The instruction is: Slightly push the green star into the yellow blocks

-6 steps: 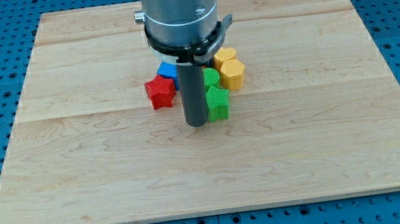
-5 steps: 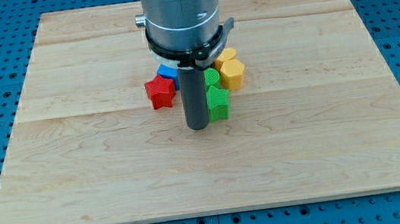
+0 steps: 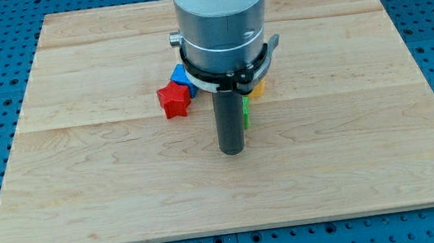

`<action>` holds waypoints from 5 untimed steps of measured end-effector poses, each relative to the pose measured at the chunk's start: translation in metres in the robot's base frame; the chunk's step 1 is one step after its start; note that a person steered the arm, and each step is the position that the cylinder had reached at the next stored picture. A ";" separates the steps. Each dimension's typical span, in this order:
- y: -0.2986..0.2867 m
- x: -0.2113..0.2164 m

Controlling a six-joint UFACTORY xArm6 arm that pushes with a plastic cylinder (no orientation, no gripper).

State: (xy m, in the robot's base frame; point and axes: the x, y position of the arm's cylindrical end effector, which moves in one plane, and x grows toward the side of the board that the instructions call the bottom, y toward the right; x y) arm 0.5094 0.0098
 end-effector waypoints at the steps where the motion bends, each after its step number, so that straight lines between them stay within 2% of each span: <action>1: -0.003 -0.012; 4: 0.054 -0.031; 5: 0.057 -0.033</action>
